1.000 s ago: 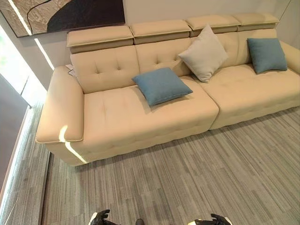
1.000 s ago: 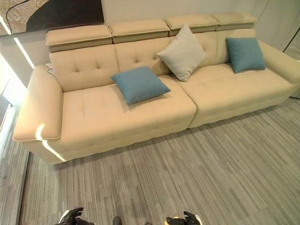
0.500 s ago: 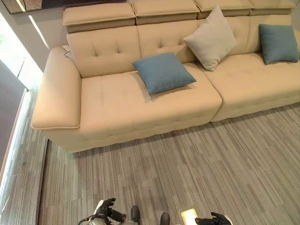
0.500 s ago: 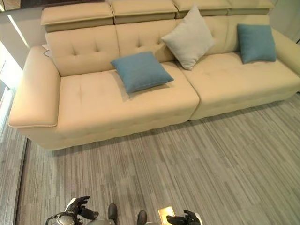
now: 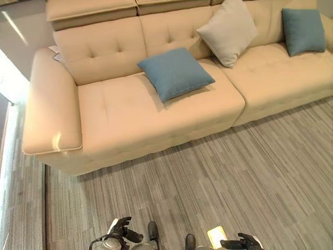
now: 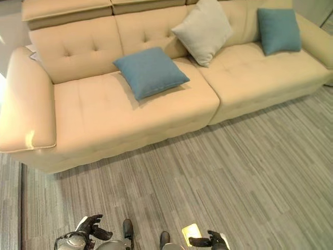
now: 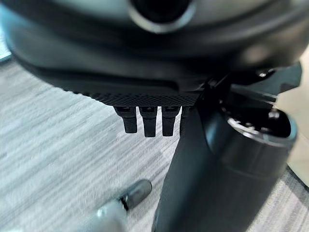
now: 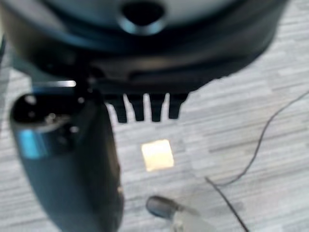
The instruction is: Pick up all the scattered cushions and arrange them neatly on the sofa.
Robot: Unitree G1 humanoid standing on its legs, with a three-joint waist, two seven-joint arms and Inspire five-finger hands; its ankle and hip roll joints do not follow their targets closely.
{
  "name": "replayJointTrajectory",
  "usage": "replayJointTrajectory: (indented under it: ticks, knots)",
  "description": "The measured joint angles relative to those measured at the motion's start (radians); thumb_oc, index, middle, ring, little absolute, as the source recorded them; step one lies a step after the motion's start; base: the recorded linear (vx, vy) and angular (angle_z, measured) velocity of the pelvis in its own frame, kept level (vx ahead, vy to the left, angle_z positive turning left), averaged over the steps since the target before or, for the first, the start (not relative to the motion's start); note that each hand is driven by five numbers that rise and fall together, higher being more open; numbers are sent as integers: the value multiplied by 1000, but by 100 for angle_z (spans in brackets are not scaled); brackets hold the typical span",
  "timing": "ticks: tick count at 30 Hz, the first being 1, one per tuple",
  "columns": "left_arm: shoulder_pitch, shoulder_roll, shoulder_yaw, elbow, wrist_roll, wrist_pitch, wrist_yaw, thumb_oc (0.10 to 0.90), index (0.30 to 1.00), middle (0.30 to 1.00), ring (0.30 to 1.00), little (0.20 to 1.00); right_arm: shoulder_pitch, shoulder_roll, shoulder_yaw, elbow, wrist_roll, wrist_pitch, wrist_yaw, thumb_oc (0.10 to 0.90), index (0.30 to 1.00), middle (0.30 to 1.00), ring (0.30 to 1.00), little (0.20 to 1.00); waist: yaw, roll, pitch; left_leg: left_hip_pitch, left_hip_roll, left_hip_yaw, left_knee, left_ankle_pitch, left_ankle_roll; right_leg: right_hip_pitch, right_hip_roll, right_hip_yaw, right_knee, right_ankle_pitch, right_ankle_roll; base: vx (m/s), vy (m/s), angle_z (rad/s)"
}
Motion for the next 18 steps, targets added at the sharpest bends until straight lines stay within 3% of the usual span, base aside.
replayJointTrajectory:
  ticks: [1, 3, 6, 10, 12, 14, 15, 18]
  knots:
    - [3, 15, 4, 5, -1, -1, 0, 800, 900, 900, 900, 900, -20, 1, 2, -3, -19, 4, 1, 800, 900, 900, 900, 900, 3, 8, 5, 23, 15, 32, 0, -13, 11, -78, -8, -4, 174, -25, 31, 125, 91, -52]
    - [9, 31, 7, 12, -1, 1, -2, 800, 900, 900, 900, 900, -10, -1, 16, -28, -29, 2, -2, 800, 900, 900, 900, 900, -6, 3, 2, 59, 10, 37, 0, -32, 20, -131, -31, -3, 326, -56, 56, 101, 60, -20]
    - [11, 44, 30, 4, -3, -3, -2, 800, 900, 900, 900, 900, -23, 3, 40, -36, -39, 10, -2, 800, 900, 900, 900, 900, 2, -7, -2, 87, 3, 43, 0, -60, 30, -157, -60, -4, 356, -66, 62, 205, 4, -9]
    - [36, 40, 44, 39, -4, 5, -3, 800, 900, 900, 900, 900, -37, 31, 60, -68, -46, 15, -2, 800, 900, 900, 900, 900, -22, -10, -5, 117, 3, 52, 0, -83, 28, -173, -57, -8, 181, -60, 52, 202, -77, -11]
    - [49, 35, 46, 47, -4, 10, -4, 800, 900, 900, 900, 900, -36, 31, 67, -85, -52, 15, -2, 800, 900, 900, 900, 900, -32, -18, -10, 129, 3, 53, -1, -98, 18, -214, -54, -7, 61, 0, 45, 202, -114, 2]
    - [75, 39, 54, 45, -4, 10, -6, 800, 900, 900, 900, 900, -17, 35, 83, -85, -56, 15, -2, 800, 900, 900, 900, 900, -36, -41, -27, 152, 0, 35, -2, -109, -8, -204, -54, -6, -6, 105, 32, 123, -94, 27]
    - [92, 31, 64, 44, -4, 10, -8, 800, 900, 900, 900, 900, 3, 33, 87, -71, -58, 20, -2, 800, 900, 900, 900, 900, -32, -42, -44, 178, 15, 15, -1, -121, -32, -165, -34, -7, -33, 172, -10, 163, -142, 30]
    - [117, 23, 64, 45, -4, 9, -13, 800, 900, 900, 900, 900, 25, 19, 83, -69, -57, 21, -2, 800, 900, 900, 900, 900, -31, -9, -79, 173, 79, -21, 9, -126, -71, -79, 30, -58, -158, 193, -41, 148, -161, 27]
